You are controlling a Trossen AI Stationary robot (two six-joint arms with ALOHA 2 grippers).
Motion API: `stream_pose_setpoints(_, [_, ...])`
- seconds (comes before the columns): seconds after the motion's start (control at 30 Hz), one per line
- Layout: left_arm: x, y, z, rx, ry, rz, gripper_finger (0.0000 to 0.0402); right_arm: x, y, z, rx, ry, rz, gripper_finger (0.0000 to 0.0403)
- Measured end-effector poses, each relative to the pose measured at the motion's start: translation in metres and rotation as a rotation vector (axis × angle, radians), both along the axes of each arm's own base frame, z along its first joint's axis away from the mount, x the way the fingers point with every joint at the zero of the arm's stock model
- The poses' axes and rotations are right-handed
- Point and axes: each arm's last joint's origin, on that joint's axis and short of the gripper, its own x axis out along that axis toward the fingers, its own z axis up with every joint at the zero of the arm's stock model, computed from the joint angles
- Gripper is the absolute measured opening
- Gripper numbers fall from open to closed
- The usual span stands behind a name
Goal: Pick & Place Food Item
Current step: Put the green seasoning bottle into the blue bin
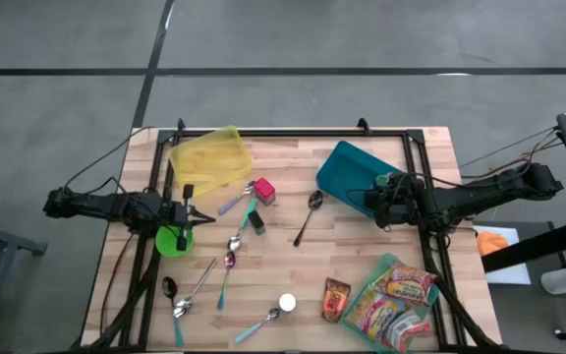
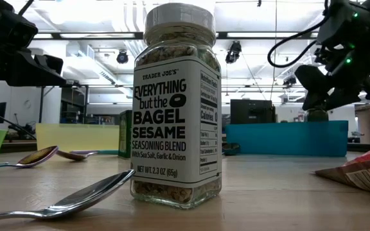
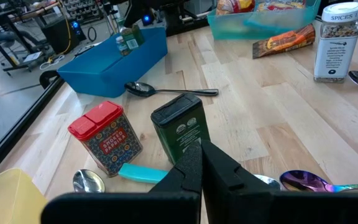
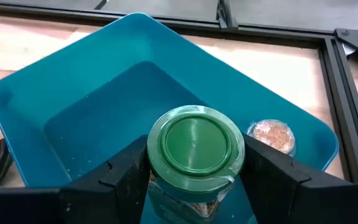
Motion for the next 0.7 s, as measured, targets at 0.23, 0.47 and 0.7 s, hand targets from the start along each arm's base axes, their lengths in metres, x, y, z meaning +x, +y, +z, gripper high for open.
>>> stream_pose_setpoints(0.23, [0.0, 0.0, 0.0001, 0.0, 0.0, 0.0, 0.0, -0.0001, 0.0008, -0.0012, 0.044, 0.005, 0.012, 0.0214])
stream_pose_setpoints(0.47, [0.0, 0.0, 0.0, 0.0, 0.0, 0.0, 0.0, -0.0019, 0.0006, -0.005, 0.038, 0.012, 0.011, 0.0214])
stream_pose_setpoints(0.7, [0.0, 0.0, 0.0, 0.0, 0.0, 0.0, 0.0, -0.0019, 0.0005, -0.0072, 0.031, 0.008, 0.014, 0.0214])
